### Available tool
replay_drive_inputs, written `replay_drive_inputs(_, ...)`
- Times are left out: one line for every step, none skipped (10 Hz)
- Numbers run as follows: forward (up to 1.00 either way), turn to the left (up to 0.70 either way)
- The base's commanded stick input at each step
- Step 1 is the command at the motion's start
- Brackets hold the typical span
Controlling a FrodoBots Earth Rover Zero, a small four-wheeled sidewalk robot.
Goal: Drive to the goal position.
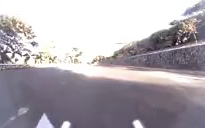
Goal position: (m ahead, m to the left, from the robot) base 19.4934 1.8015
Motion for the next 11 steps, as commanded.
replay_drive_inputs(0.69, 0.02)
replay_drive_inputs(0.69, 0.02)
replay_drive_inputs(0.69, 0.02)
replay_drive_inputs(0.69, 0.02)
replay_drive_inputs(0.69, 0.02)
replay_drive_inputs(0.69, 0.02)
replay_drive_inputs(0.69, 0.02)
replay_drive_inputs(0.69, 0.02)
replay_drive_inputs(0.69, 0.02)
replay_drive_inputs(0.69, 0.02)
replay_drive_inputs(0.69, 0.02)
